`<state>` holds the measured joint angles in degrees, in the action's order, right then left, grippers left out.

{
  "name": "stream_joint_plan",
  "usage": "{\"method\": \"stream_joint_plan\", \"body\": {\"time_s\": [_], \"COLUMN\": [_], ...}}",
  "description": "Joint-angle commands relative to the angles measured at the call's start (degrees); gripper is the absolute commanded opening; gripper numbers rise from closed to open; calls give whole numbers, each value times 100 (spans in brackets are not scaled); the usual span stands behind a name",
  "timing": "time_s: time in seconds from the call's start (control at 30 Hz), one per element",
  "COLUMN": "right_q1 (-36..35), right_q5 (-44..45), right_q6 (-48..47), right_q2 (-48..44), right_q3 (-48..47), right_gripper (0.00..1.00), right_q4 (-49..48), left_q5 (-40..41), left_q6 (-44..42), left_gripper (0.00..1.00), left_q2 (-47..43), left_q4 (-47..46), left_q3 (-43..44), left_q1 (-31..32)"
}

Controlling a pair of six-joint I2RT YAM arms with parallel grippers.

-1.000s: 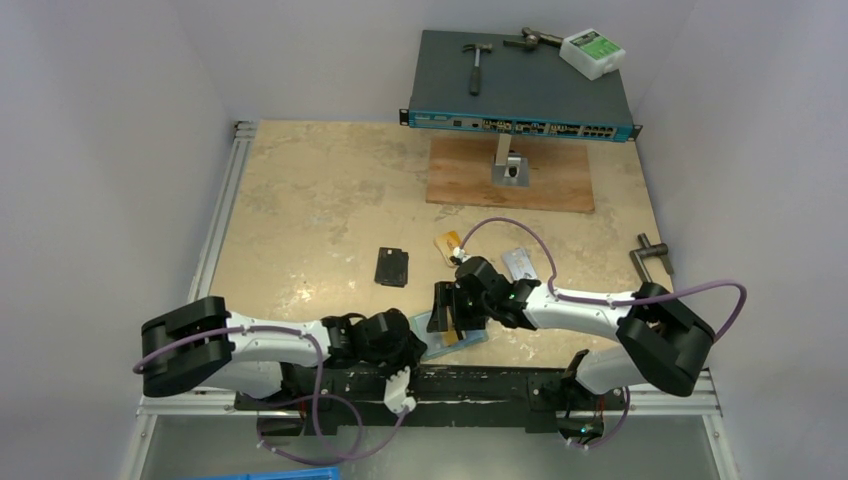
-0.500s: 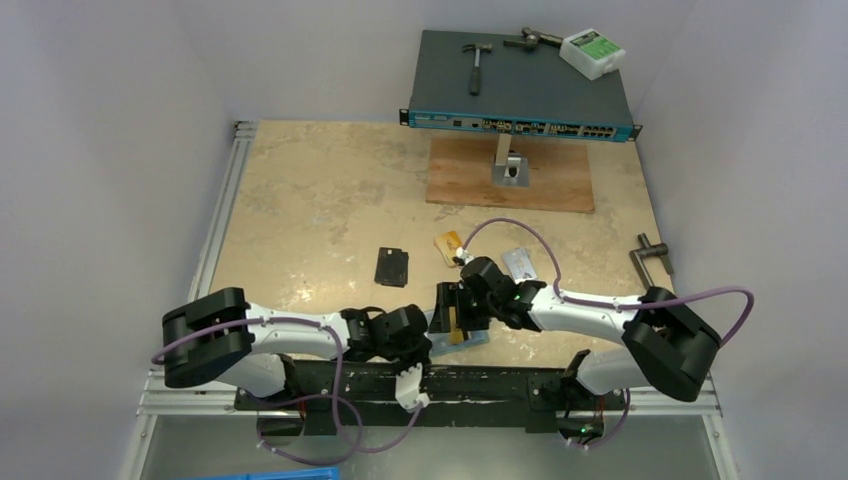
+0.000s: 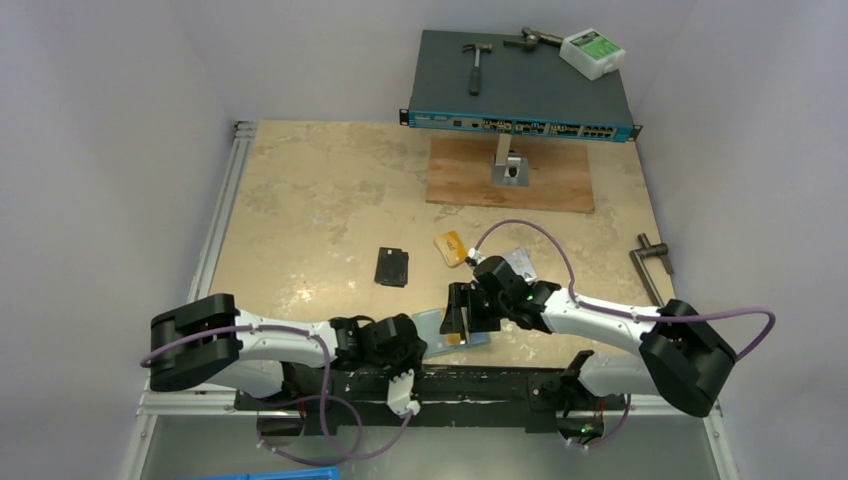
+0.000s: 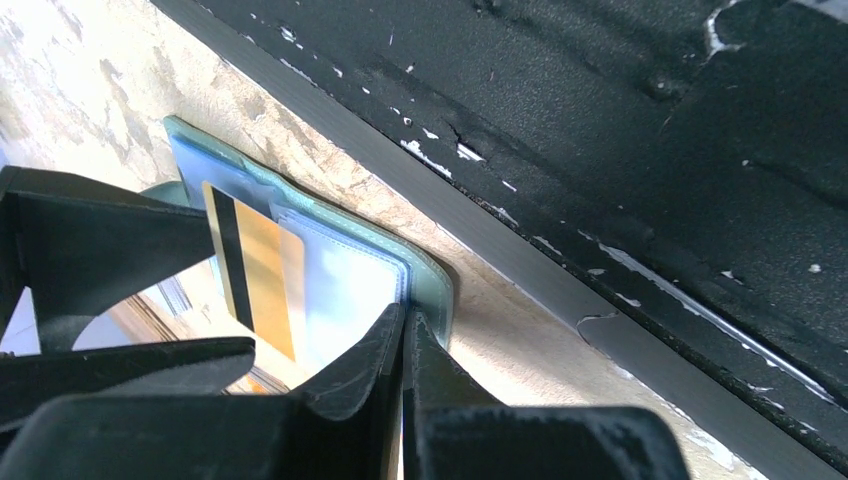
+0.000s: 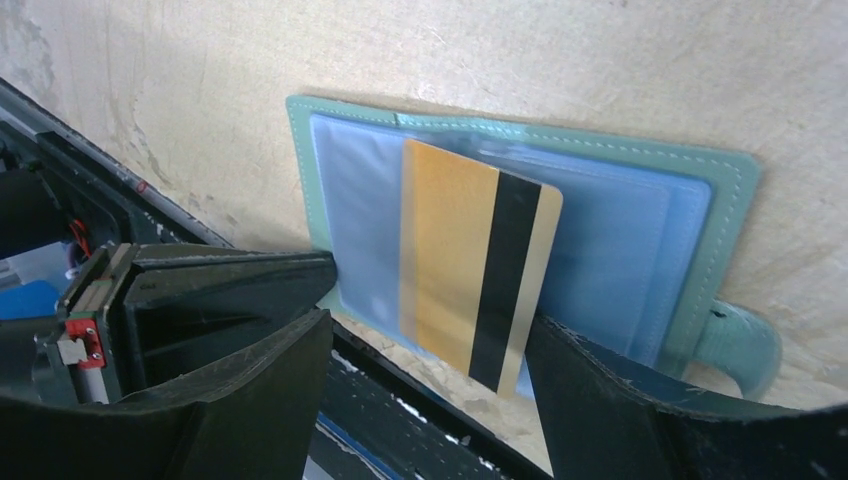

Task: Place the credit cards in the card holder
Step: Insert the credit card into the card holder.

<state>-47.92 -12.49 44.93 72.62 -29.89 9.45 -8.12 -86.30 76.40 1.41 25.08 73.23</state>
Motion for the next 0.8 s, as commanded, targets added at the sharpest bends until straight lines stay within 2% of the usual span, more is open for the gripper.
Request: {"method": "stream_joint_plan", "body": {"time_s": [0.0,0.4,0.6,0.77], "right_q1": [42,37,46,112], "right_q5": [428,474,518,687], "right_q6": [3,29,43,61], "right_q2": [-223,-169,-120,-169], "right_q3": [220,1,-47,-116], "right_gripper": [70,65,55,51], "right_q4": [816,633,541,618], "left_q5": [-23,-31,-33,-55], "left_q6": [103,49,-39,-103], "left_gripper": [0,0,0,0], "left_q2": [11,-61,-72,-63], "left_q4": [673,628,642,660], "left_q3": [-311,-365,-377,-388], "left_q1": [50,77,72,86]}}
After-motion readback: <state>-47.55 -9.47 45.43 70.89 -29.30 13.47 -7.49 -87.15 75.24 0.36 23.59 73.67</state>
